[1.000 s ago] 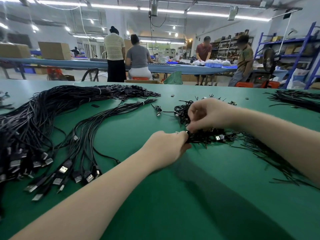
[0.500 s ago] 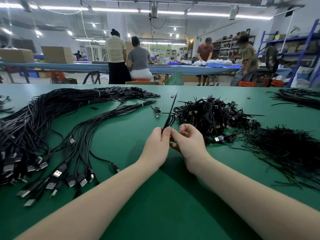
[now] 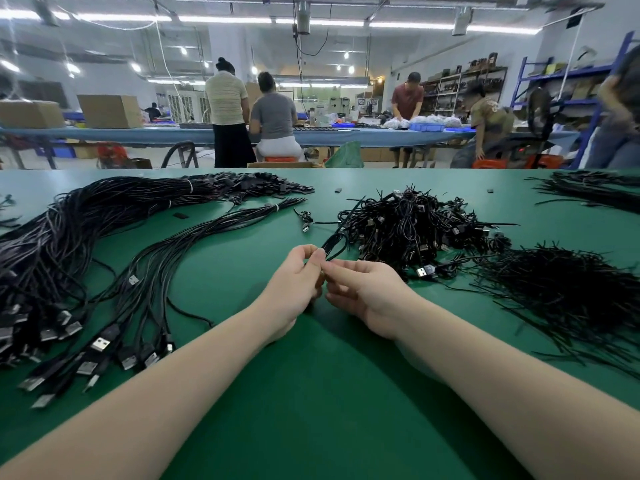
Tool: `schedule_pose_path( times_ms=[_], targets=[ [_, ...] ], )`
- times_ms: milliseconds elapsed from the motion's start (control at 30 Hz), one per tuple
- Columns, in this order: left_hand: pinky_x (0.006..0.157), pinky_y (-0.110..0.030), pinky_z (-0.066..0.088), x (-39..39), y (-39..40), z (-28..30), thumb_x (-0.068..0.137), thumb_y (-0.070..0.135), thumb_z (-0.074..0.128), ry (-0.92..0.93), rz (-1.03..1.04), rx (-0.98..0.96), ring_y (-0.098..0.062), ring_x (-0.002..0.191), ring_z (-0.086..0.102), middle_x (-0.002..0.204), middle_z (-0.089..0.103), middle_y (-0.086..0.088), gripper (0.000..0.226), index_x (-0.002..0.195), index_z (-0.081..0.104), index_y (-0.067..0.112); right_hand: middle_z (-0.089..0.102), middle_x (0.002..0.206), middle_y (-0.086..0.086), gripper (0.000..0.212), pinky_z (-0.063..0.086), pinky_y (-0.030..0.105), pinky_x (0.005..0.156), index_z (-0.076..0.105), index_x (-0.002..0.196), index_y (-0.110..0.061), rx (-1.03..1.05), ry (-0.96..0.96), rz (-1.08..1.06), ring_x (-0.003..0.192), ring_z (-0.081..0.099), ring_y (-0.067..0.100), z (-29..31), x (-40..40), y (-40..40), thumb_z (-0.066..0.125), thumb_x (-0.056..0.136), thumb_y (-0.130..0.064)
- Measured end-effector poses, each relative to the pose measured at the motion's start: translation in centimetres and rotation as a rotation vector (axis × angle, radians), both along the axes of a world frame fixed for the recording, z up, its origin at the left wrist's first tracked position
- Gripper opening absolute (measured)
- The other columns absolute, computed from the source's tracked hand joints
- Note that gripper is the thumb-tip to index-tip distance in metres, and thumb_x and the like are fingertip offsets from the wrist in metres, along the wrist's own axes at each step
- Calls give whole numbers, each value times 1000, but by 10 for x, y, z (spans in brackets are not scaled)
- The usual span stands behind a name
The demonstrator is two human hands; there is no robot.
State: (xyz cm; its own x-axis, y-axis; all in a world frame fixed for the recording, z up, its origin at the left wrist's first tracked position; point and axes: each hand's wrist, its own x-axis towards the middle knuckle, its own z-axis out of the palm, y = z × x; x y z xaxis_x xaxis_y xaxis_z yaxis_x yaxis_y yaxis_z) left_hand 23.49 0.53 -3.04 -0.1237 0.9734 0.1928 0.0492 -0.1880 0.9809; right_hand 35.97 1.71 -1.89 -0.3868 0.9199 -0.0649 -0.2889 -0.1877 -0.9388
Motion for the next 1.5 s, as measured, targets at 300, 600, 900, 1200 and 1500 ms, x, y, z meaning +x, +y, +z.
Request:
schedule_pose_path(
  times_ms=[300,600,900,1200,1500],
  targets=[
    [45,-14,27,-4,-9,8,104,26,36,-59,-123,-56,-1,41,28,49,35,15,21,93,49,13,66,63,-4,14,53,20,56,69,85,-10,29,-95,62,50,56,6,3,6,1,76,75,-18],
    [53,-23,25,-9,-11,10,103,34,36,-65,-239,-108,-4,44,25,51,32,13,28,81,44,18,61,57,-1,24,54,18,56,72,58,-14,-83,-106,200,52,57,6,10,16,6,68,82,-14],
    [58,-26,42,0,-5,2,100,42,41,108,-24,-80,-14,57,64,57,60,6,32,90,49,12,65,67,1,11,53,25,60,67,74,-12,547,-617,-222,59,58,12,6,13,13,71,84,-15],
    [87,-9,31,7,-11,3,98,34,47,321,184,143,-5,100,47,103,48,3,46,60,70,22,54,85,0,5,38,28,65,63,85,-6,1155,-931,-470,75,53,21,-1,19,11,60,88,-9],
    [72,-32,48,3,-14,21,94,14,45,128,96,225,-17,78,59,89,66,-8,31,87,68,34,59,84,8,2,47,37,63,64,87,-2,1315,-847,-461,75,55,26,5,16,4,62,88,-3]
  ],
)
